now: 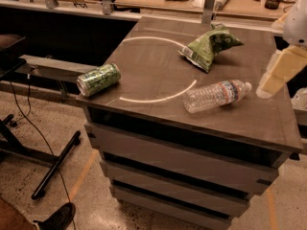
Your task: Move green jalapeno chip bag near green can
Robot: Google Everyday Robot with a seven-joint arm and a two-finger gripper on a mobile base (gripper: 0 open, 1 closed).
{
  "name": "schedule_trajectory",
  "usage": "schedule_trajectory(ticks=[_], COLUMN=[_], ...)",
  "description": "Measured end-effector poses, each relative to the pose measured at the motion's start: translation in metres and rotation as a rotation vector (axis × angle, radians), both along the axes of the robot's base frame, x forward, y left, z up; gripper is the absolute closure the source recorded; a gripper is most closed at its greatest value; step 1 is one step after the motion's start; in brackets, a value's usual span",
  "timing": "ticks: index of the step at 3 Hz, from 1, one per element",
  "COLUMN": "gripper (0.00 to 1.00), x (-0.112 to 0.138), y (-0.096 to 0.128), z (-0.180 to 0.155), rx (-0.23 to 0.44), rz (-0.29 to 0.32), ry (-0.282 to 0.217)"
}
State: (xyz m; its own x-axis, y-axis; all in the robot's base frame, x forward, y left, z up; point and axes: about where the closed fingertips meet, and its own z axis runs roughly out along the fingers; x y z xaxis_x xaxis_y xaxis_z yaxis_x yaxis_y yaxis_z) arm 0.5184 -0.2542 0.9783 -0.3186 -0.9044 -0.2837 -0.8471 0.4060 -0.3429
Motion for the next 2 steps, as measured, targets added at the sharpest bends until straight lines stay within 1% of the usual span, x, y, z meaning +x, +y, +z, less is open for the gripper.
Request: schedule_trajectory(ticks=[1, 2], gripper=[0.00, 0.00], x=[0.057, 0.112], y=[-0.020, -0.032], z=[0.012, 0.023], rx=[0.049, 0.157], rz=[-0.082, -0.154], ry=[-0.098, -0.200])
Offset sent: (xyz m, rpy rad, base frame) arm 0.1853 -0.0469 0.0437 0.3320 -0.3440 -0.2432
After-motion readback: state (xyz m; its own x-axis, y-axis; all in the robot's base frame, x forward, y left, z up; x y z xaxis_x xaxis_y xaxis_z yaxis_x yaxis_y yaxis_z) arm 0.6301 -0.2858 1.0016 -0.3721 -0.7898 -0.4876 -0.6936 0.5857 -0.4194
